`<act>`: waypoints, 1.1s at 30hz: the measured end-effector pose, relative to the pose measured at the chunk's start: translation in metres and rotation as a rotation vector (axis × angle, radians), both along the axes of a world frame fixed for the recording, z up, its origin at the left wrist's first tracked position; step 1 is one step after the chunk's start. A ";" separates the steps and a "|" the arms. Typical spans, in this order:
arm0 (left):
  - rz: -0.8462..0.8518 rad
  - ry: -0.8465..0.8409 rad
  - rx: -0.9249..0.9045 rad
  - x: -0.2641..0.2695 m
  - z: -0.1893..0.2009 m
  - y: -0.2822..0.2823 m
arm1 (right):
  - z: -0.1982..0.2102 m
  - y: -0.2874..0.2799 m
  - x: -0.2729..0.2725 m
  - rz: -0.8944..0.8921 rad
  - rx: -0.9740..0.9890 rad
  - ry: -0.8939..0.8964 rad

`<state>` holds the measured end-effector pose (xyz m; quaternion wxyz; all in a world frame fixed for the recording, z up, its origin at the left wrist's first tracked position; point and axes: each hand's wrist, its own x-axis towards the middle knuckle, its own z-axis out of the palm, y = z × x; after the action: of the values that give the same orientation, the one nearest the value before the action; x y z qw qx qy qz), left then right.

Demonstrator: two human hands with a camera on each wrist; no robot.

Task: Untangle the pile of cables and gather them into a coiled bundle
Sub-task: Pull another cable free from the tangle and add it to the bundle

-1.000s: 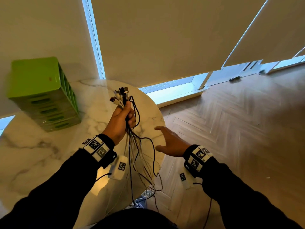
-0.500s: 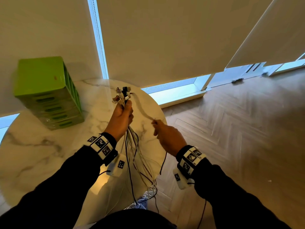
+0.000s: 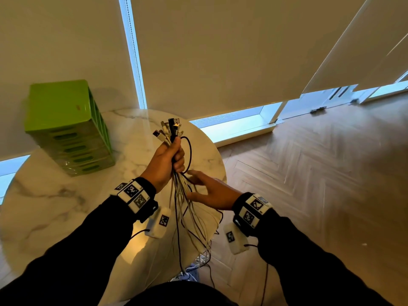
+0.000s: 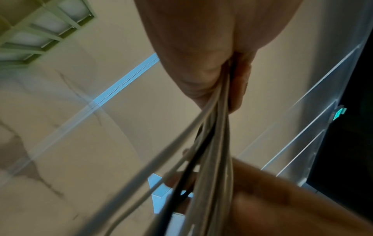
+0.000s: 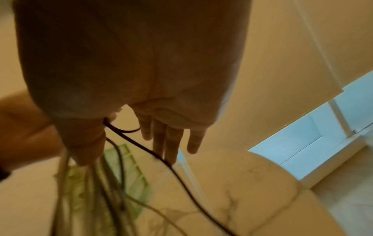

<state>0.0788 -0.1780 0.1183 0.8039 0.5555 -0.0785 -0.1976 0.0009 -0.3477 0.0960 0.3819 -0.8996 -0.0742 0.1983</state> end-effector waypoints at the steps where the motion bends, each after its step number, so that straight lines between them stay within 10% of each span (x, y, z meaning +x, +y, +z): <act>1: 0.008 -0.021 0.039 0.001 0.000 0.000 | 0.005 0.009 0.001 0.008 0.030 -0.037; 6: 0.191 -0.077 0.216 0.007 -0.007 0.006 | 0.011 0.011 0.003 -0.118 -0.026 -0.381; 12: 0.358 0.043 0.104 0.019 -0.015 0.013 | -0.005 -0.041 0.005 -0.357 -0.251 -0.326; 17: 0.201 0.058 0.023 0.016 -0.007 0.020 | -0.006 -0.077 0.000 -0.078 -0.652 0.516; 22: -0.006 0.023 0.027 0.005 0.006 0.007 | 0.036 -0.057 0.021 -0.102 -0.163 0.270; 27: -0.064 -0.303 0.443 -0.007 0.023 0.000 | 0.041 0.019 0.028 0.032 0.191 0.080; 33: -0.075 -0.419 0.485 0.001 0.025 0.026 | 0.054 0.077 0.029 -0.324 0.696 0.006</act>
<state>0.0800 -0.1520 0.1437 0.6064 0.7563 -0.2134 -0.1211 0.0298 -0.2707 0.1498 0.6911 -0.7156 0.0072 0.1010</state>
